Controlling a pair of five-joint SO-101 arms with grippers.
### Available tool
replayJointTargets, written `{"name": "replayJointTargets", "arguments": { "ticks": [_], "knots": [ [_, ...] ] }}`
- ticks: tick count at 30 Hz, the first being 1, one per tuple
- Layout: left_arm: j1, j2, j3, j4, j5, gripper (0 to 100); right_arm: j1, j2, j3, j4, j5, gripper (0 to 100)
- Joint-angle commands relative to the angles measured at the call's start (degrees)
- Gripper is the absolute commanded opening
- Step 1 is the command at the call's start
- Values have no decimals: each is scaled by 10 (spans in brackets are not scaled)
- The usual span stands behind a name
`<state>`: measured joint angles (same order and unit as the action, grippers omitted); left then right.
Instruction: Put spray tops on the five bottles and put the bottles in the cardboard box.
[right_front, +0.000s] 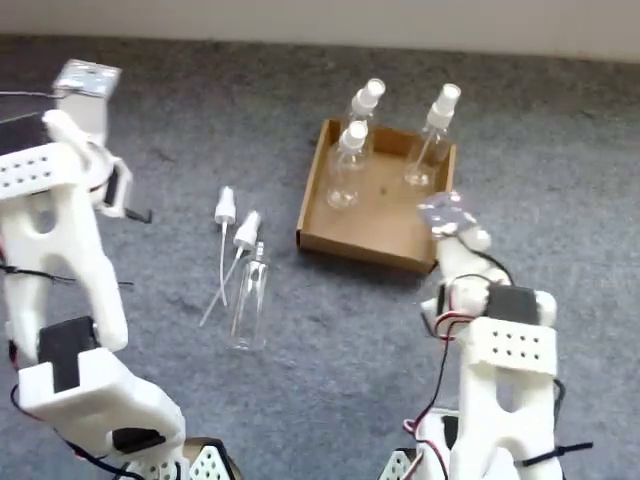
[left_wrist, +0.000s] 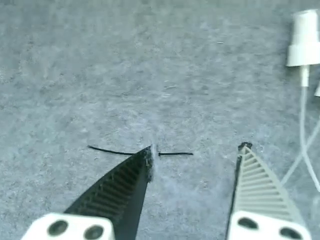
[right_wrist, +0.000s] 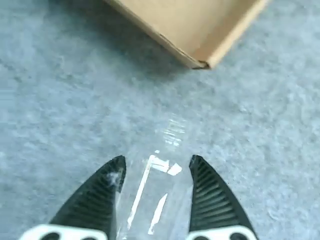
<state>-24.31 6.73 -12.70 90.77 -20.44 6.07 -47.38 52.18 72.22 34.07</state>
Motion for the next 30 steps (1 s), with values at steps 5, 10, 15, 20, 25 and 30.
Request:
{"name": "replayJointTargets", "arguments": {
  "ticks": [5, 10, 15, 20, 25, 30],
  "knots": [
    [171, -2, 16, -5, 7, 252, 155, 116, -10, -127, 69, 4],
    [199, 54, 11, -110, 101, 252, 183, 261, -64, -190, 71, 4],
    [199, 158, -22, -178, 167, 245, 184, 357, -171, -189, 65, 4],
    [199, 247, -110, -181, 192, 189, 183, 391, -239, -189, 39, 4],
    [199, 329, -169, -180, 192, 186, 180, 394, -249, -189, 40, 4],
    [200, 372, -205, -142, 192, 177, 175, 393, -248, -187, 72, 4]
  ]
}}
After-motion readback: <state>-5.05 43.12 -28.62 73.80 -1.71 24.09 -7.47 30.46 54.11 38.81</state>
